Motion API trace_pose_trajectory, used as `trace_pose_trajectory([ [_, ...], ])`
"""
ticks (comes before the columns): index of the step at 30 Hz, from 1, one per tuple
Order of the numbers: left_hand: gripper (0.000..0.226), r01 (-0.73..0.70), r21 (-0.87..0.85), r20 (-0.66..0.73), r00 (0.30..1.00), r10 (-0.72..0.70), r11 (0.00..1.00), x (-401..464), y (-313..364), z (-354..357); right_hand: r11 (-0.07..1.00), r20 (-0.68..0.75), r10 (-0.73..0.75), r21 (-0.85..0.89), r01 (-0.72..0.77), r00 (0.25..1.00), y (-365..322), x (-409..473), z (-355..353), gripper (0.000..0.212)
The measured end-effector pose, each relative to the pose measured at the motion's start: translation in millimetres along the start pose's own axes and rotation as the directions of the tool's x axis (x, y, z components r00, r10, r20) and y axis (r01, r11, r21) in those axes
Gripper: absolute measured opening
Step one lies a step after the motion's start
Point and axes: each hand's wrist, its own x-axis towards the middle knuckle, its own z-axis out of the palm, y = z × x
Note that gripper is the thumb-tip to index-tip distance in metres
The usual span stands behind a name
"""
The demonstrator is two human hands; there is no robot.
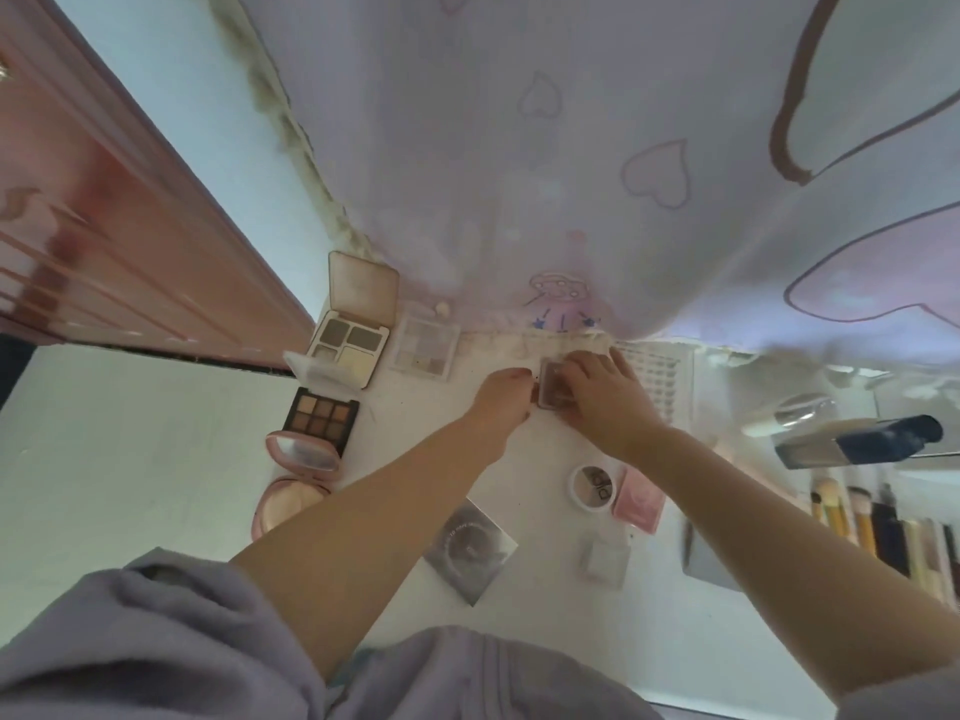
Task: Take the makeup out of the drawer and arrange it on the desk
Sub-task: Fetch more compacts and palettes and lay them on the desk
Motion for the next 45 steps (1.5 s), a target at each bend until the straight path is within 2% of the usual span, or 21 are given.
trace_pose_trajectory([
  [3,0.022,0.036,-0.117,0.018,0.999,-0.035,0.992,1,-6,-8,0.998,-0.012,-0.057,0.026,0.057,0.998,-1,2,-1,0.05],
  [5,0.023,0.07,-0.224,0.054,0.997,-0.059,0.972,-1,-9,-15,0.991,-0.051,-0.077,0.103,0.082,0.996,-5,3,-4,0.052],
  [8,0.027,0.186,-0.447,0.194,0.975,-0.108,0.875,-4,-11,-23,0.949,-0.121,-0.076,0.297,0.11,0.99,-18,3,-14,0.049],
  [11,0.043,0.28,-0.529,0.357,0.93,-0.088,0.801,-9,-10,-29,0.883,-0.157,-0.056,0.453,0.122,0.986,-28,2,-23,0.042],
  [14,0.051,0.3,-0.578,0.422,0.906,-0.036,0.759,-12,-8,-33,0.842,-0.18,-0.051,0.52,0.139,0.982,-29,1,-30,0.037],
  [19,0.052,0.341,-0.604,0.459,0.888,-0.035,0.721,-16,-9,-38,0.837,-0.159,-0.105,0.518,0.174,0.982,-29,1,-40,0.033],
  [25,0.054,0.352,-0.641,0.459,0.888,-0.028,0.682,-18,-11,-46,0.861,-0.079,-0.147,0.48,0.166,0.986,-42,10,-39,0.038],
  [30,0.055,0.349,-0.671,0.44,0.898,-0.027,0.654,-21,-9,-60,0.822,-0.076,-0.139,0.547,0.158,0.987,-55,18,-45,0.03],
  [34,0.055,0.354,-0.675,0.429,0.902,-0.047,0.648,-27,-11,-73,0.679,0.029,-0.073,0.734,0.028,0.997,-56,27,-60,0.013],
  [36,0.056,0.366,-0.667,0.431,0.9,-0.065,0.649,-31,-15,-80,0.485,0.171,-0.062,0.866,-0.12,0.983,-53,32,-67,0.007],
  [38,0.057,0.379,-0.657,0.435,0.897,-0.083,0.651,-37,-22,-86,0.232,0.306,-0.042,0.929,-0.288,0.951,-49,38,-71,0.021],
  [39,0.056,0.378,-0.657,0.423,0.901,-0.097,0.652,-40,-27,-88,0.178,0.344,-0.029,0.926,-0.334,0.939,-47,40,-70,0.025],
  [40,0.055,0.373,-0.667,0.395,0.911,-0.119,0.645,-43,-32,-91,0.189,0.366,-0.019,0.915,-0.356,0.931,-47,41,-66,0.024],
  [42,0.049,0.343,-0.721,0.294,0.938,-0.184,0.602,-51,-42,-95,0.324,0.375,-0.001,0.877,-0.354,0.927,-53,42,-53,0.017],
  [45,0.029,0.25,-0.831,0.127,0.955,-0.268,0.497,-63,-57,-101,0.517,0.311,0.02,0.81,-0.276,0.95,-77,46,-32,0.013],
])
